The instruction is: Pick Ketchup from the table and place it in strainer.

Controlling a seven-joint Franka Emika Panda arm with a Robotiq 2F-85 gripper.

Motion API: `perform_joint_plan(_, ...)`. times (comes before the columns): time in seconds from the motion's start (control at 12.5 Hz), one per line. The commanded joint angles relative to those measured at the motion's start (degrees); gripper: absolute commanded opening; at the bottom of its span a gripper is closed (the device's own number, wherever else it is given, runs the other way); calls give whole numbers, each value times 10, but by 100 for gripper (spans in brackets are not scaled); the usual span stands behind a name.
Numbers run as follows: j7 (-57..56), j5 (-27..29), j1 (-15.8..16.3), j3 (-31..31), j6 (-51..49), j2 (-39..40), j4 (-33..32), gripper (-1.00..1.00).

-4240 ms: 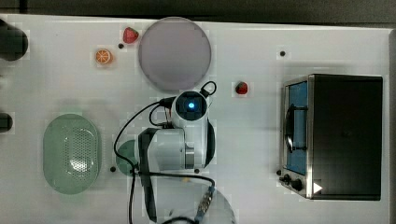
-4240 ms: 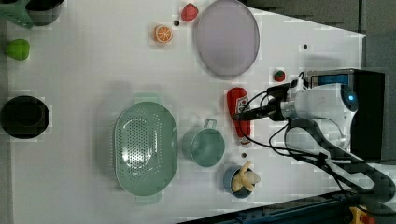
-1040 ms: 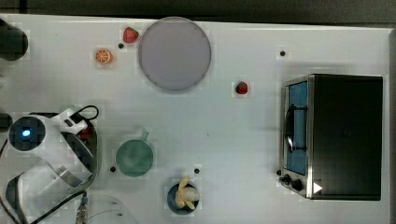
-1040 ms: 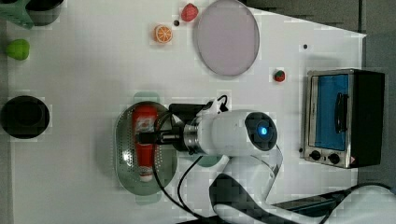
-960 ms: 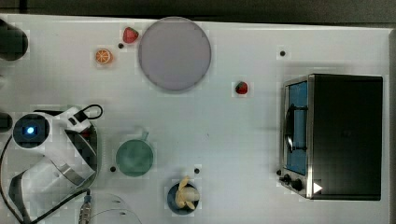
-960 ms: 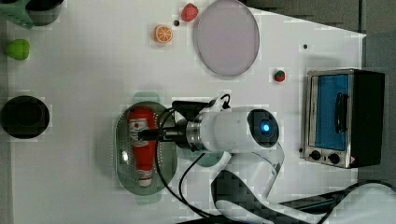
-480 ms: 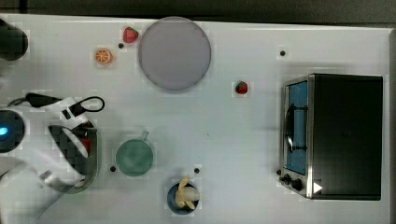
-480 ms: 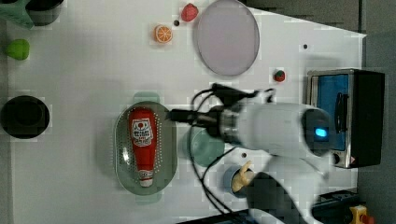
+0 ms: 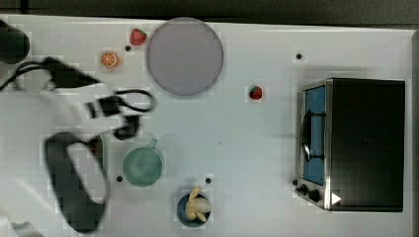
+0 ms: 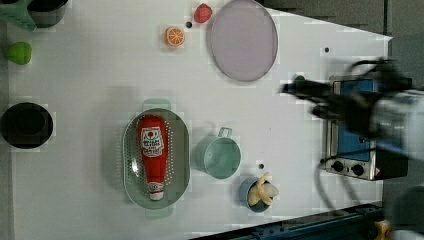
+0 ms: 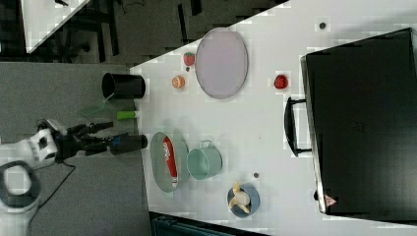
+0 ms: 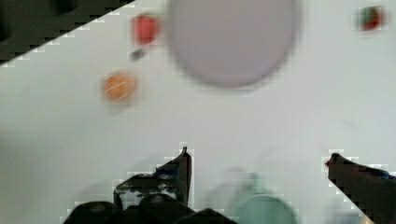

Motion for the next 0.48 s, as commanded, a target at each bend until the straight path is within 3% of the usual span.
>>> perform_joint_plan(0.08,30,41,-41,-86,-72,-7,30,100)
perform_joint_plan(0.48,19,59,-41,-179,-175,-16,90,100)
